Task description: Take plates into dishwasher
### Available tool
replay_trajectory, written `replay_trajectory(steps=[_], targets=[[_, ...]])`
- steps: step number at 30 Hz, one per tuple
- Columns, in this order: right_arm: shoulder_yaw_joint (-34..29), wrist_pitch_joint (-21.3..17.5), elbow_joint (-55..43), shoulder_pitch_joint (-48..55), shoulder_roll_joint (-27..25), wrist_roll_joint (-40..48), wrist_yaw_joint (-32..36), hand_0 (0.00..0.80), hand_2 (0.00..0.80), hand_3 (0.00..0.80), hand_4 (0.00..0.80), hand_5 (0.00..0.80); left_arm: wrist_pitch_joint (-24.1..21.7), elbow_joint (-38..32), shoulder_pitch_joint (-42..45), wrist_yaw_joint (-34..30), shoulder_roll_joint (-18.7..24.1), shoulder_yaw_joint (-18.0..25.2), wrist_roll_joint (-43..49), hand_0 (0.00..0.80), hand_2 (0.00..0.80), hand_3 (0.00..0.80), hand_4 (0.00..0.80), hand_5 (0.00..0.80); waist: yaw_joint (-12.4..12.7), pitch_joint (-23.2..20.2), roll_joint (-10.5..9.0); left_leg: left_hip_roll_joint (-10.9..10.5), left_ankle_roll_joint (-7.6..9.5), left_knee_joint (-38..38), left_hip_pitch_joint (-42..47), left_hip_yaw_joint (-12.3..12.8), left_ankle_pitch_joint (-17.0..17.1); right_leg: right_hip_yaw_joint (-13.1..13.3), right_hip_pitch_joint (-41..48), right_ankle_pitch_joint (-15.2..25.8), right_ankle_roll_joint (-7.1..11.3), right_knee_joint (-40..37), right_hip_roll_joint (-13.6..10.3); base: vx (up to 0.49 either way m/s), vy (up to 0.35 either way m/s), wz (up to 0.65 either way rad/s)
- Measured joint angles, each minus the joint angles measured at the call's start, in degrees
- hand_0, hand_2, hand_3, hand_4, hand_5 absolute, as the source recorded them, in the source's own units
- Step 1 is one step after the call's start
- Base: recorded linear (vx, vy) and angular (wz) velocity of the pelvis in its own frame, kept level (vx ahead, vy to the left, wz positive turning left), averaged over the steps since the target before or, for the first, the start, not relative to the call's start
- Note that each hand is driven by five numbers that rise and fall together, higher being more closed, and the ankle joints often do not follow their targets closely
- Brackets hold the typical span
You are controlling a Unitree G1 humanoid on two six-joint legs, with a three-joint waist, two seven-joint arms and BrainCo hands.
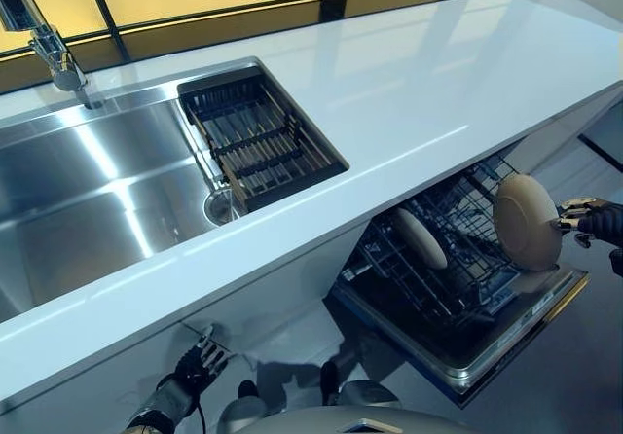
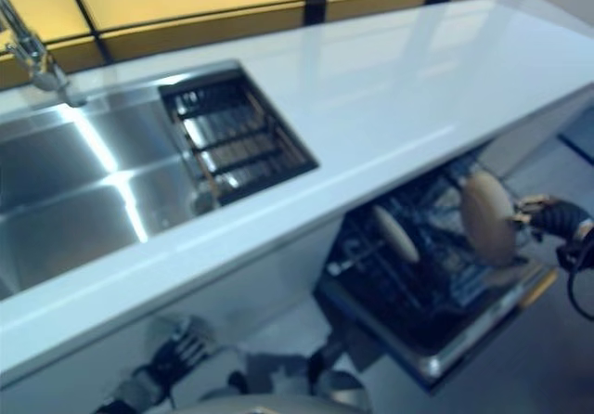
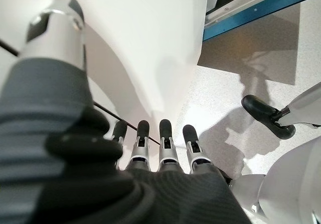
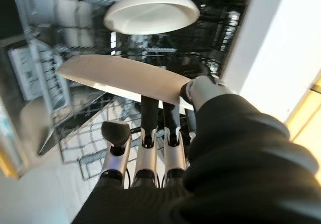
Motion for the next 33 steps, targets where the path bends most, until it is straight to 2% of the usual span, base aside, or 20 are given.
replay_trajectory(steps=[5,12,17,23,33], targets=[[0.39,-3.17,-0.09,0.42,1.15,-7.12,-2.58,0.8,0.8,0.8,0.8,0.8,0.08,-0.16,0.0,0.02,-0.02,-0.01,0.0,0.0,0.0,0.0,0.0,0.0,0.03,0.1,0.14,0.0,0.0,0.02,-0.01,0.02,0.0,0.03,-0.02,0.0,0.0,0.0,0.0,0.0,0.0,0.0],[1.89,-4.73,-2.69,0.78,6.03,-14.63,-6.97,0.8,0.8,0.8,0.8,0.8,0.5,-1.08,0.03,0.6,-0.15,-0.03,0.0,0.0,0.0,0.0,0.0,0.0,0.23,0.35,0.52,0.0,0.0,0.02,-0.1,-0.06,0.0,-0.06,-0.03,0.0,0.0,0.0,-0.03,0.0,0.0,0.0],[3.12,-4.66,-3.36,0.8,8.94,-16.01,-8.64,0.8,0.8,0.8,0.8,0.8,1.5,-2.64,0.04,1.56,-0.3,-0.11,0.0,0.0,0.0,0.0,0.0,0.0,0.55,0.78,1.19,-0.01,0.0,0.04,-0.25,-0.26,0.02,-0.24,-0.05,0.0,-0.01,-0.01,-0.05,0.0,0.0,0.0],[7.47,-4.56,-3.02,0.74,11.43,-17.91,-8.87,0.8,0.8,0.8,0.8,0.8,2.62,-4.55,-0.1,3.02,-0.52,-0.19,-0.01,0.0,0.0,0.0,0.0,0.0,1.55,1.14,1.83,-0.01,-0.21,0.19,-0.4,-0.83,0.23,-1.03,0.09,0.0,-0.01,-0.01,-0.1,0.005,-0.017,0.04],[11.36,-4.43,3.89,-4.59,15.39,-22.18,-10.61,0.8,0.8,0.8,0.8,0.8,3.11,-6.31,-0.62,4.77,-0.92,-0.33,-0.14,0.0,0.0,0.0,0.0,0.0,3.35,1.64,3.09,-0.11,-0.06,0.24,-0.74,-1.82,0.39,-1.85,0.26,0.04,-0.07,-0.01,-0.27,0.001,-0.029,0.05]])
